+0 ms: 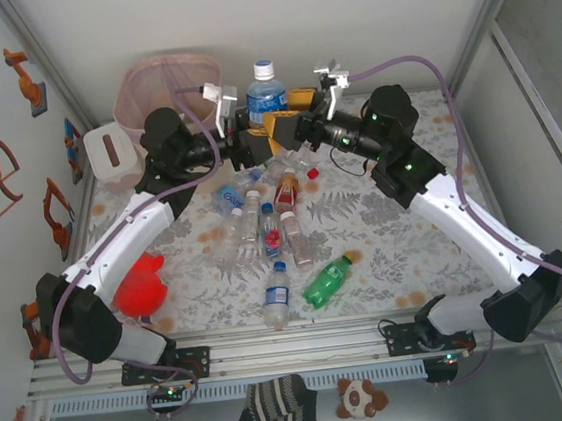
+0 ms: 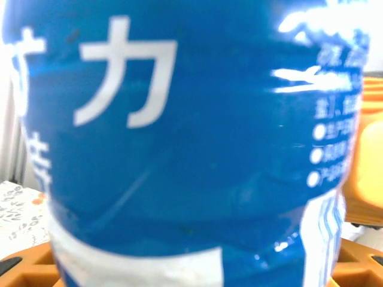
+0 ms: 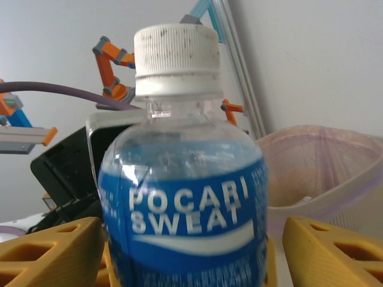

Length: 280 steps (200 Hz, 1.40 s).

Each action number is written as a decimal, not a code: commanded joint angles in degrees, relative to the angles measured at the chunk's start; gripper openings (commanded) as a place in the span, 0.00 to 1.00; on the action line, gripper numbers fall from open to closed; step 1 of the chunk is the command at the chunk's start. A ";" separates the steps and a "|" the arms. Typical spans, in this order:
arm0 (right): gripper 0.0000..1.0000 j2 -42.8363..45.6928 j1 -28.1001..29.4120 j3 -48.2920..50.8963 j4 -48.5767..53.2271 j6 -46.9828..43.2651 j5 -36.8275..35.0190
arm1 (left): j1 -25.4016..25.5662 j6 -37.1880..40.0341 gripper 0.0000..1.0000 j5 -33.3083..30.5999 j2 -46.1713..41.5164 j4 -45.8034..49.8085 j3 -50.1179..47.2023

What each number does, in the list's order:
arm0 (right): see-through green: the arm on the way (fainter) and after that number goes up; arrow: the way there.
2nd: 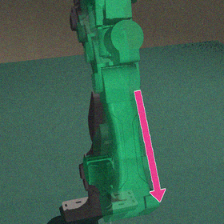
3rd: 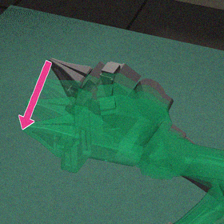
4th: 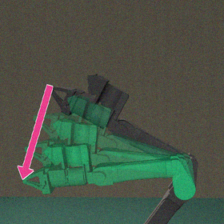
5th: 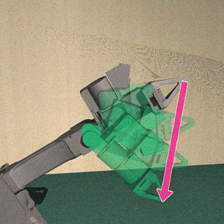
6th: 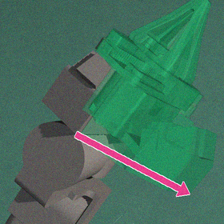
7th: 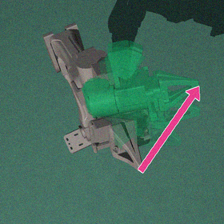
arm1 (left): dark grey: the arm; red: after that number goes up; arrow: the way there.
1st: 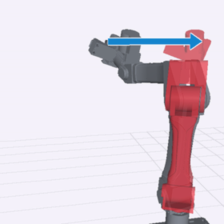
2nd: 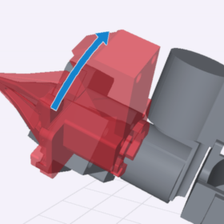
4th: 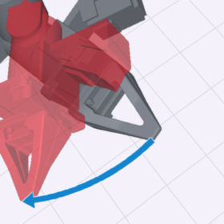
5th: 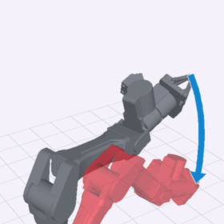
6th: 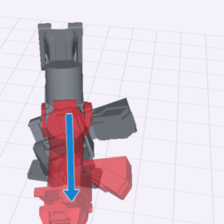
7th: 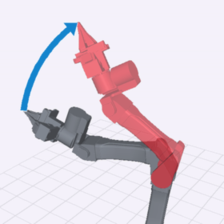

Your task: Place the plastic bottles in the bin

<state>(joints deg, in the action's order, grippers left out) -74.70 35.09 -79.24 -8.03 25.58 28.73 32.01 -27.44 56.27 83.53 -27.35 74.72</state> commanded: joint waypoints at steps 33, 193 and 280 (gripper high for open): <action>0.77 6.09 0.33 -0.85 7.61 -7.32 -7.64 | -6.18 8.87 0.49 -8.22 0.10 14.12 6.97; 0.77 10.54 0.33 0.32 15.72 -10.19 -12.72 | -23.40 18.02 0.48 -27.00 24.46 54.57 37.40; 0.77 11.85 0.33 0.80 17.73 -11.16 -13.92 | -23.40 29.56 0.50 -22.92 45.96 87.87 68.84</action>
<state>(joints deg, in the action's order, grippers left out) -64.23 35.09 -78.48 9.80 15.81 15.97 8.58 -1.65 30.65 125.86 48.14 138.15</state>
